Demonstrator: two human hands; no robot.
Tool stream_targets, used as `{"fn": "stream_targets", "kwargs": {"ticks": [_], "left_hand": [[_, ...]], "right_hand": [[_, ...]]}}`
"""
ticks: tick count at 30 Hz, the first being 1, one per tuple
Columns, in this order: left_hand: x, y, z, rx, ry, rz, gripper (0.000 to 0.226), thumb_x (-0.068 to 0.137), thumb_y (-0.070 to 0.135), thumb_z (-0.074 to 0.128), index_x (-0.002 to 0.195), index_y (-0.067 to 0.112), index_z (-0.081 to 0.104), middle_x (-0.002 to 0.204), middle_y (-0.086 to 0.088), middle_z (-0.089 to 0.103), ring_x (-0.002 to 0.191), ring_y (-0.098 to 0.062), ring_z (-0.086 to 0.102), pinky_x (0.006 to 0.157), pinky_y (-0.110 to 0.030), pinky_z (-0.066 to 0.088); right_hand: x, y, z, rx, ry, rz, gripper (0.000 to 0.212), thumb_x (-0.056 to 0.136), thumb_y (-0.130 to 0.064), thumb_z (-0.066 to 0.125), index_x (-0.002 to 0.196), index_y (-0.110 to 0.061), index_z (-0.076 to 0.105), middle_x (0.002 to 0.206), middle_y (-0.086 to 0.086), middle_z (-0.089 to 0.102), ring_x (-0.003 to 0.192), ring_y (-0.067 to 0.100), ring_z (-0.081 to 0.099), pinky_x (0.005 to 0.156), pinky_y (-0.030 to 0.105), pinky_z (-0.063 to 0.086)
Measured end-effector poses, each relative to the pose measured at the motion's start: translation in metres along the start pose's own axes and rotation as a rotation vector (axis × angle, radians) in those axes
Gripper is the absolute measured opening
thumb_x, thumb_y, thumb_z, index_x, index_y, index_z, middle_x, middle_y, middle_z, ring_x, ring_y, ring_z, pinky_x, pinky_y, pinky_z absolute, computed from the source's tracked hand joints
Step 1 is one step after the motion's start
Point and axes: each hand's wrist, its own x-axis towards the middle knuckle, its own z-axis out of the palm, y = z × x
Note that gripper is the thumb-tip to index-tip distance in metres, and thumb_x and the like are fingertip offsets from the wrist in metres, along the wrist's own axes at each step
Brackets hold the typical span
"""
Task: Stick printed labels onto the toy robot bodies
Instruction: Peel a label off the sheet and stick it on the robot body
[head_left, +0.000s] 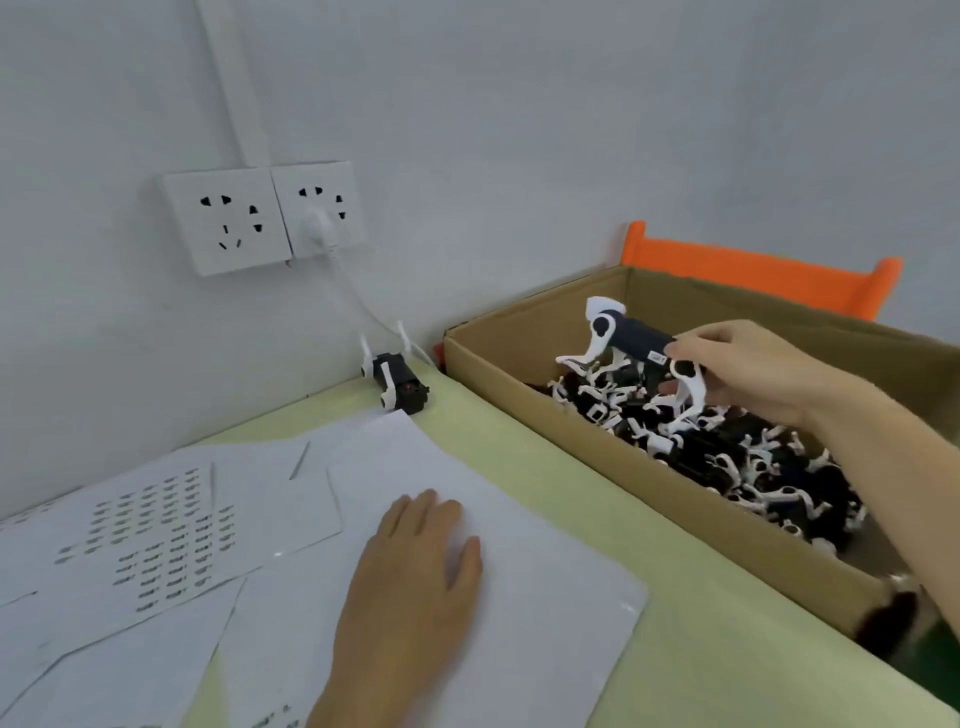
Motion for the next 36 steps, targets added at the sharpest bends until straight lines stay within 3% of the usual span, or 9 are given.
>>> {"fn": "stream_targets", "kwargs": {"ticks": [5,12,16,19,21,23,29,33,36], "left_hand": [[0.003,-0.002,0.0,0.031,0.027,0.032,0.042,0.102,0.046,0.036,0.142,0.036,0.041,0.157,0.019,0.027,0.148,-0.006,0.014,0.118,-0.022,0.016],[0.006,0.001,-0.001,0.09,0.035,0.044,0.045,0.102,0.048,0.031,0.147,0.04,0.032,0.159,0.022,0.019,0.148,-0.002,0.009,0.116,-0.016,0.012],[0.012,0.003,-0.004,0.158,-0.017,0.062,0.069,0.083,0.06,0.001,0.147,0.045,0.023,0.159,0.024,0.011,0.149,-0.002,0.006,0.115,-0.014,0.011],[0.013,0.006,-0.004,0.197,-0.057,0.061,0.078,0.078,0.062,0.008,0.145,0.036,0.038,0.158,0.014,0.026,0.148,-0.013,0.022,0.115,-0.025,0.025],[0.014,0.008,-0.007,0.218,-0.039,0.112,0.066,0.079,0.053,0.03,0.121,0.019,0.068,0.135,-0.005,0.062,0.125,-0.033,0.058,0.094,-0.045,0.053],[0.015,0.008,-0.009,0.252,0.035,0.128,0.05,0.075,0.043,0.042,0.096,0.012,0.077,0.107,-0.011,0.074,0.094,-0.039,0.073,0.066,-0.046,0.061],[0.018,0.009,-0.008,0.292,0.032,0.143,0.047,0.071,0.041,0.045,0.089,0.013,0.078,0.101,-0.01,0.075,0.088,-0.036,0.074,0.058,-0.042,0.061],[0.019,0.009,-0.006,0.285,0.029,0.145,0.046,0.07,0.041,0.045,0.088,0.014,0.077,0.101,-0.009,0.075,0.088,-0.035,0.074,0.056,-0.04,0.061],[0.019,0.008,-0.006,0.284,0.033,0.137,0.046,0.071,0.042,0.045,0.089,0.015,0.078,0.101,-0.008,0.075,0.089,-0.034,0.074,0.056,-0.04,0.061]], "right_hand": [[0.063,0.038,-0.02,-0.098,0.063,0.134,0.022,0.093,-0.019,0.066,0.106,-0.002,0.072,0.081,0.011,0.07,0.069,0.022,0.061,0.059,0.029,0.055],[0.114,0.113,-0.017,-0.477,0.085,0.186,0.036,0.097,-0.029,0.058,0.09,0.005,0.067,0.058,0.007,0.051,0.05,0.018,0.044,0.051,0.028,0.032],[0.133,0.138,-0.006,-0.57,0.067,0.201,0.03,0.097,-0.033,0.056,0.095,-0.003,0.052,0.073,0.009,0.058,0.067,0.022,0.052,0.056,0.03,0.037],[0.146,0.138,0.016,-0.7,-0.031,0.195,0.046,0.102,-0.036,0.05,0.121,0.003,0.038,0.09,0.013,0.061,0.075,0.021,0.057,0.057,0.033,0.041],[0.153,0.137,0.031,-0.812,-0.069,0.167,0.052,0.103,-0.038,0.046,0.128,0.005,0.034,0.093,0.014,0.061,0.075,0.021,0.057,0.058,0.033,0.043],[0.161,0.139,0.046,-0.923,-0.079,0.123,0.055,0.103,-0.041,0.044,0.13,0.005,0.035,0.104,0.017,0.064,0.081,0.024,0.059,0.065,0.034,0.046],[0.183,0.151,0.077,-1.088,-0.124,0.028,0.057,0.1,-0.047,0.048,0.135,-0.003,0.034,0.121,0.019,0.062,0.104,0.032,0.062,0.079,0.037,0.048],[0.186,0.157,0.063,-1.159,-0.126,0.035,0.063,0.098,-0.053,0.05,0.14,-0.009,0.033,0.142,0.021,0.042,0.126,0.038,0.048,0.098,0.042,0.044],[0.184,0.157,0.064,-1.225,-0.152,-0.019,0.063,0.097,-0.056,0.049,0.136,-0.009,0.036,0.141,0.02,0.043,0.124,0.036,0.049,0.1,0.039,0.042]]}}
